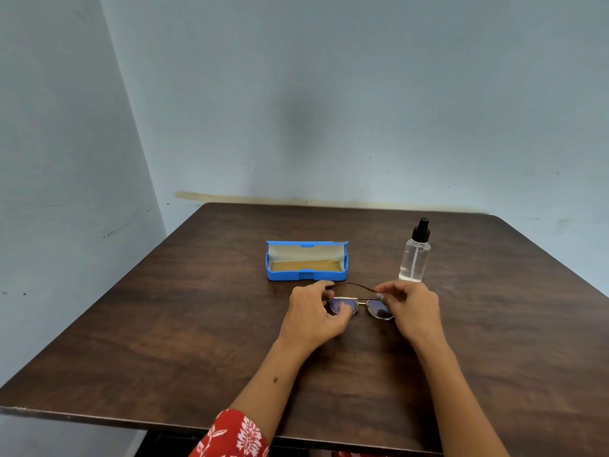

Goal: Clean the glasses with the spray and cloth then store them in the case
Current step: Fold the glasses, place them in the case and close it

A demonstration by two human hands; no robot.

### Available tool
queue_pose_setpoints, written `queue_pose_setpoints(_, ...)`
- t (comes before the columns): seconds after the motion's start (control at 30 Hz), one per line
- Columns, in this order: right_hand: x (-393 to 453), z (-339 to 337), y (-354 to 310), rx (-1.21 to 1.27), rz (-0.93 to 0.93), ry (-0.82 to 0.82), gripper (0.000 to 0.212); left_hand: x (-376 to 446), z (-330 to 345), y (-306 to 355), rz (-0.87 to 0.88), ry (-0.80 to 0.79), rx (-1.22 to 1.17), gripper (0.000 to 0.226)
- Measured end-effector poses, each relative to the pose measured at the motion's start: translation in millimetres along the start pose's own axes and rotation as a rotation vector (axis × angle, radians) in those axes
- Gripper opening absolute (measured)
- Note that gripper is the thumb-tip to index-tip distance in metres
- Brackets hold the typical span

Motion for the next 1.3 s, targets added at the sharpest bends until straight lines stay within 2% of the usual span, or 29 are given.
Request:
queue_pose_setpoints(0.07, -2, 0, -2, -0.059, -0.003, 0.017, 0.016, -1, -2, -2, -0.025, 0.028, -0.044, 0.059)
queue_pose_setpoints(0.2, -5, -1, -4, -0.109, -0.007, 0.011, 0.013, 2, -4, 3, 0.059, -0.001, 0.029, 0.031)
queue_pose_setpoints(0.3, -5, -4, -1, -0.114, 0.02, 0.0, 0.011, 3, -5, 2, 0.068, -0.009, 0.036, 0.023)
queue_pose_setpoints(0.53, -1, -7, 10, -0.182, 0.129, -0.146, 0.014, 5, -12, -7, -0.024, 0.082, -0.065, 0.016)
queue_pose_setpoints(0.67, 4, -8, 9, 0.143, 0.209, -0.217, 0.008, 3, -15, -26, -0.224, 0.14, -0.312, 0.014)
queue_pose_setpoints(0.8, 5, 2, 15, 0.471, 0.365, -0.314, 0.019, -5, -15, -46, -0.514, 0.239, -0.673, 0.021)
queue_pose_setpoints(0.9, 1, 16, 10, 0.588, 0.433, -0.435, 0.017, -9, -18, -58, -0.644, 0.302, -0.762, 0.027)
queue_pose_setpoints(1.0, -1, 26, -2, 0.769, 0.428, -0.564, 0.005, -11, -25, -66, -0.701, 0.404, -0.813, 0.024)
queue_pose_setpoints(1.13, 2, 38, -9, 0.739, 0.371, -0.589, 0.012, -12, -33, -72, -0.758, 0.475, -0.848, 0.025)
queue_pose_setpoints(1.3, 8, 54, -17, 0.683, 0.343, -0.554, 0.006, -9, -41, -83, -0.76, 0.493, -0.872, 0.026)
Point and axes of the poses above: each hand's wrist, its own x-axis towards the middle knuckle, its own z-axis out of the palm, y = z × x, the point moved 8 cm from there along x, towards the middle knuckle, and after that the axes turned 14 degrees about z, right-handed, at the moved point
